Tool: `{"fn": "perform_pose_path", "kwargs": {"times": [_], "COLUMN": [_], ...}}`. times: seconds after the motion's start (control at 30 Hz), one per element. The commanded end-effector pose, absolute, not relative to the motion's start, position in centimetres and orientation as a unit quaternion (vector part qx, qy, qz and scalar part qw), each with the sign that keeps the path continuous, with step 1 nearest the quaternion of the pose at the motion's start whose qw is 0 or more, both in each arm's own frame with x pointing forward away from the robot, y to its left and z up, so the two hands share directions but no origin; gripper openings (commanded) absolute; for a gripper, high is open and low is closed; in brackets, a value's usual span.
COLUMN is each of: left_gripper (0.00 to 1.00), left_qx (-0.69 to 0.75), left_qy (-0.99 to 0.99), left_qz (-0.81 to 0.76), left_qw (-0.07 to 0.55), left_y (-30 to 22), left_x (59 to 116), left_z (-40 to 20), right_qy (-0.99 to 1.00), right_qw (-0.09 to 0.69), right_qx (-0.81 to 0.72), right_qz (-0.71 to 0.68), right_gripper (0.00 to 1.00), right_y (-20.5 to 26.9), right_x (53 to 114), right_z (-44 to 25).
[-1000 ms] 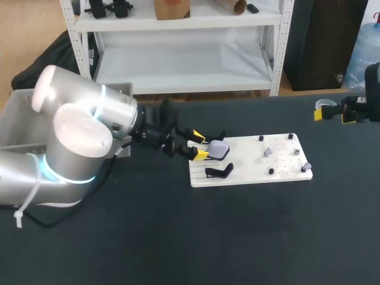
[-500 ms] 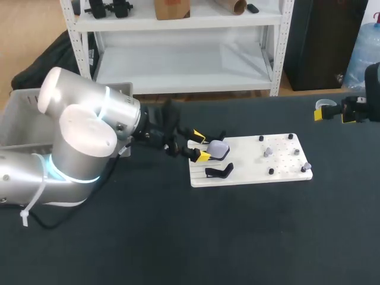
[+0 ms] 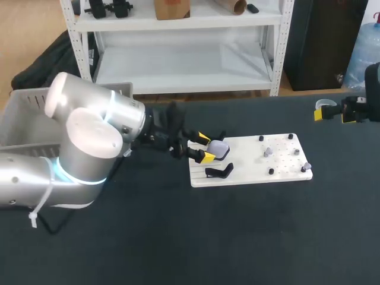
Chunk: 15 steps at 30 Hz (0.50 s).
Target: Pick up each earbud case from the left stands, insert the matching earbuds, close the lid, and place the case in the box.
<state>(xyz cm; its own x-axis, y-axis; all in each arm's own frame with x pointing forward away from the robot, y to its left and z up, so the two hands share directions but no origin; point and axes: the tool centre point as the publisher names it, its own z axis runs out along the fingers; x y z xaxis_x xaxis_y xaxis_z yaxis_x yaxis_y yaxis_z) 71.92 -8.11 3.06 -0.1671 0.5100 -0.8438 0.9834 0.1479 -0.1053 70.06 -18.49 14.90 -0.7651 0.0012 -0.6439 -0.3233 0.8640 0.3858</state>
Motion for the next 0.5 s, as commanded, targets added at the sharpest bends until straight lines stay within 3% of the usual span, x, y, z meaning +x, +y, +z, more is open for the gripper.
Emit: {"fn": "perform_pose_path", "kwargs": {"times": [0.03, 0.5], "left_gripper": [0.71, 0.67], "left_qx": [0.551, 0.553], "left_qy": [0.674, 0.669], "left_qz": [-0.356, -0.364], "left_qw": [0.338, 0.338], "left_y": [-8.40, -8.99], "left_x": [72.35, 72.97], "left_z": [2.56, 1.70], "right_qy": [0.907, 0.907], "right_qw": [0.331, 0.331], "right_qx": [-0.089, -0.089], "right_qz": [0.245, 0.245], "right_gripper": [1.00, 1.00], "right_y": [-18.51, -18.51], "right_x": [70.08, 70.08], "right_z": [14.91, 14.91]}}
